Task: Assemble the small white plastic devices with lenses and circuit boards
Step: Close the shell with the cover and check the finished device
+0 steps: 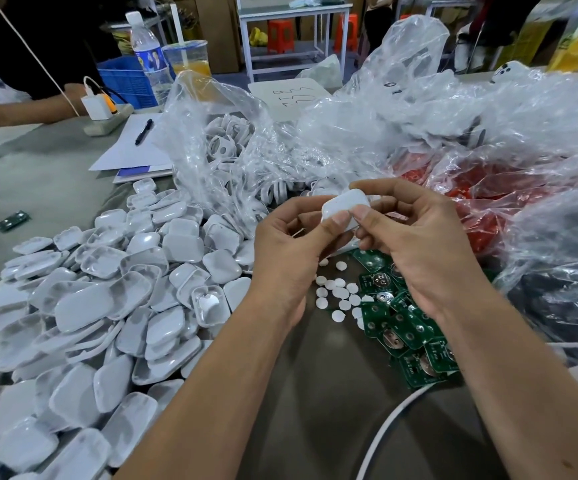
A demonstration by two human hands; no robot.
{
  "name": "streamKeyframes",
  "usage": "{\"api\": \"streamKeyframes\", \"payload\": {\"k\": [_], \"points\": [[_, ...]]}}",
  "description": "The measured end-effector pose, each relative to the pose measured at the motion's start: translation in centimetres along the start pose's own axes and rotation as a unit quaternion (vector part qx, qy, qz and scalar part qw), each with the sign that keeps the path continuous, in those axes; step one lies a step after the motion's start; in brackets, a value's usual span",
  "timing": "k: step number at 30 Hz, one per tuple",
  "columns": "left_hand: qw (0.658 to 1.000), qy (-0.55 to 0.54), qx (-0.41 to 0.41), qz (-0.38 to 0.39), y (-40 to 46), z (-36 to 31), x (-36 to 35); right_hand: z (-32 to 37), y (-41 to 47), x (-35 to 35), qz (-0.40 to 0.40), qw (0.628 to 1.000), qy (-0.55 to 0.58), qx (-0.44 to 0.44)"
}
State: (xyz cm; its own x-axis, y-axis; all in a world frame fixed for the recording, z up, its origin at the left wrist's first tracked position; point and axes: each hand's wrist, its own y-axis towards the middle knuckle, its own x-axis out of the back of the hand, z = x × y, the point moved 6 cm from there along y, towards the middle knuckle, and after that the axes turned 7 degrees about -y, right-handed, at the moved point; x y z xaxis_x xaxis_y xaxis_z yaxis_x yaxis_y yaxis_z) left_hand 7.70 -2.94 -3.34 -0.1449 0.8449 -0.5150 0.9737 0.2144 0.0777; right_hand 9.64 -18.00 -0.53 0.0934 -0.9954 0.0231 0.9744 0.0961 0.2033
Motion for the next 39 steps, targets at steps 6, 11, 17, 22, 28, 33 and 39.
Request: {"api": "streamKeyframes", "payload": {"k": [6, 11, 17, 22, 28, 33, 39], "points": [[0.991, 0.12, -0.044, 0.038, 0.14, -0.28, -0.13, -0.16, 0.12, 0.32, -0.01, 0.994, -0.105, 0.023], [0.983, 0.173, -0.039, 0.042, 0.28, -0.33, 0.17, -0.48, 0.27, 0.47, 0.002, 0.981, -0.19, 0.023], [0.985, 0.161, -0.022, 0.061, 0.35, -0.3, 0.16, -0.58, 0.27, -0.02, 0.034, 0.983, -0.181, 0.023], [0.987, 0.145, -0.005, 0.072, 0.33, -0.49, -0.15, -0.36, 0.26, 0.0, 0.037, 0.988, -0.151, 0.018], [0.99, 0.125, 0.008, 0.068, 0.37, -0.44, -0.05, -0.53, 0.17, -0.23, 0.054, 0.993, -0.106, -0.01], [0.991, 0.117, 0.022, 0.067, 0.27, -0.54, 0.03, -0.55, 0.07, -0.3, 0.073, 0.993, -0.094, -0.022], [0.991, 0.114, 0.039, 0.057, 0.1, -0.5, 0.11, -0.59, 0.01, -0.22, 0.083, 0.991, -0.096, -0.033]]}}
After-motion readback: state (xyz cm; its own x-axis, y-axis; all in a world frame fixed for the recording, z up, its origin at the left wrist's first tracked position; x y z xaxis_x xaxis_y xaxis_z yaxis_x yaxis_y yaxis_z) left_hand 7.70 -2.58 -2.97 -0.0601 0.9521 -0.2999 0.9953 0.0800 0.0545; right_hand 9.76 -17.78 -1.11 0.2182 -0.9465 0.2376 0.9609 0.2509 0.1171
